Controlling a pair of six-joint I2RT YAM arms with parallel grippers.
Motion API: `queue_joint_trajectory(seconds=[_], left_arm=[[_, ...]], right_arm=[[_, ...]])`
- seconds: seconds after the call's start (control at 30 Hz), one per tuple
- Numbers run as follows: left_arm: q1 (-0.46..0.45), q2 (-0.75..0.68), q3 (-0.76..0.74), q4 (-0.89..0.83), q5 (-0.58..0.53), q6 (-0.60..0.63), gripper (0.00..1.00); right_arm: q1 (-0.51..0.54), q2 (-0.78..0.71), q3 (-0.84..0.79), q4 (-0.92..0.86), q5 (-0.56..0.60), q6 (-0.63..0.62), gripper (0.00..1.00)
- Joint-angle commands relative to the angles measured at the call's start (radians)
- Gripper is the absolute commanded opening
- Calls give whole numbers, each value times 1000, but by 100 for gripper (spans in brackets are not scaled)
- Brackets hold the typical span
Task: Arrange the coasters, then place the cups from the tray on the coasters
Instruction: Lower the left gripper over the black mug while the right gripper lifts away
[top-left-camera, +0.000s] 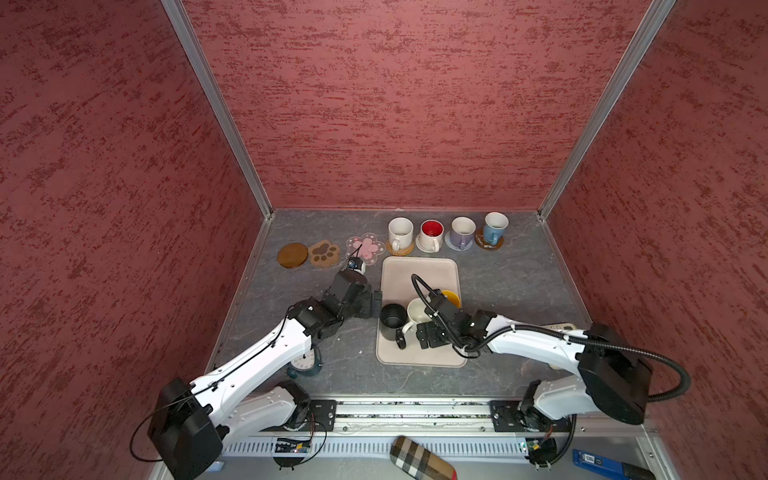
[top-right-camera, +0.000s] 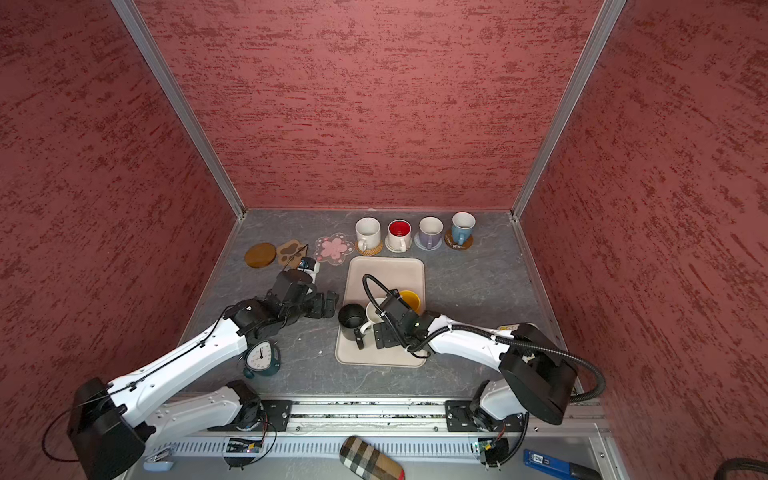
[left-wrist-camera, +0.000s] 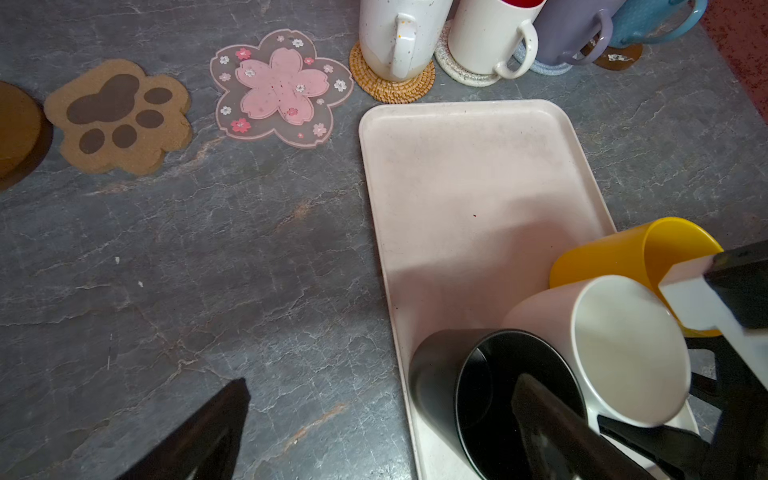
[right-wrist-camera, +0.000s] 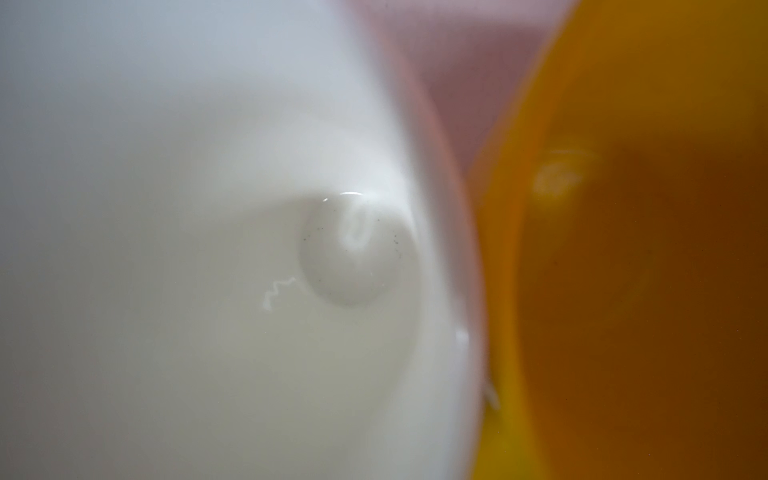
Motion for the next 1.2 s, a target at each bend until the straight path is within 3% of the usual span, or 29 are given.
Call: queue_joint_trajectory(seconds=[0.0,0.23,0.5,0.73,0.93,1.17], left_arm=[[-9,-4,-10,2,-16,-6,100],[-9,-16,-1,-26,1,-15,97],[-41,-18,55,-192,48,-147,87],[-185,-8,97,-328,-11,-276,85],[-320,35,94,-330,-46,-416,84],[-392,137,118,-305,-82,-533,79]], right_arm=[[-22,12,8,48,22,-11,93],[-42,12,3,66,3,-18,93],[-42,-42,-27,49,-49,-30,96],[-42,-174,-93,25,-46,-18,97],[-42,-267,-124,13,-21,-6,98],[-58,-367,-128,-28,51,25,98]])
